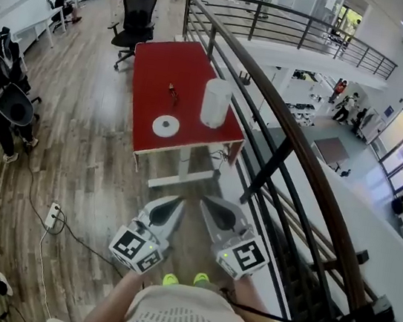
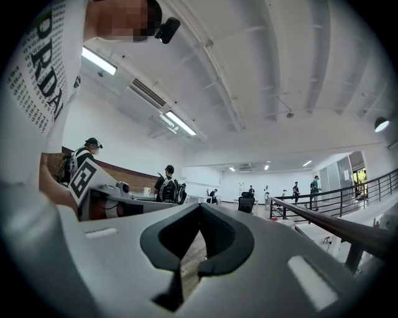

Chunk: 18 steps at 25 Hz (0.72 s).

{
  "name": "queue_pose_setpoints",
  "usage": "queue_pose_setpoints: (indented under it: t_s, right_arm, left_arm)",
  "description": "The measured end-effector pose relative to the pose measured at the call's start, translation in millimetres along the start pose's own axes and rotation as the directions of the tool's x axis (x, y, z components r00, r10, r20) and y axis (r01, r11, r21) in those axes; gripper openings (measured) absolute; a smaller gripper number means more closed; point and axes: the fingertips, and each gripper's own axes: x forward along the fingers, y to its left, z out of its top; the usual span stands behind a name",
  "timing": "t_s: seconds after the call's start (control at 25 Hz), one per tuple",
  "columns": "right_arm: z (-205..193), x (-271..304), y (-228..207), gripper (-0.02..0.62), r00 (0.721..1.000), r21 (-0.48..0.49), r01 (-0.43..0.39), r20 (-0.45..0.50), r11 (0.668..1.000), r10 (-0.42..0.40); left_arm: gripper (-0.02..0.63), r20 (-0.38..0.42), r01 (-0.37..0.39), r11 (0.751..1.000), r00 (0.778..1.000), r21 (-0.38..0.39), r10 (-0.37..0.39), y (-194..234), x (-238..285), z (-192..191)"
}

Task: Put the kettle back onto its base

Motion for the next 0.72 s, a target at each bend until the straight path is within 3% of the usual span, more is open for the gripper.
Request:
queue_pose_setpoints:
  t_s: [0.2,0.4,0.72]
  right_arm:
    - [-0.4,9.9,1.0,0.003,1.0,-0.021,-0.007,0.014,1.0,0.008]
    - [-12.7,19.9,12.1,0.003,0.997,-0.038,-0.066,-0.035,0.997,0.065]
    - [-7.9,30.6,-8.7,0.003,0.997,-0.03,-0.059,-0.049,0.998,0.058]
  left_arm:
    - [-0.009,-0.004,0.0,0.999,1.0,0.045,0.0,6.6,0.5,-0.7]
    - [-0.009,-0.016,-0.05,0.999,0.999,0.019,0.05,18.1,-4.4,-5.7]
    - [-0.009,0.012,-0.047,0.999,0.999,0.019,0.047,26.0,11.3,3.0]
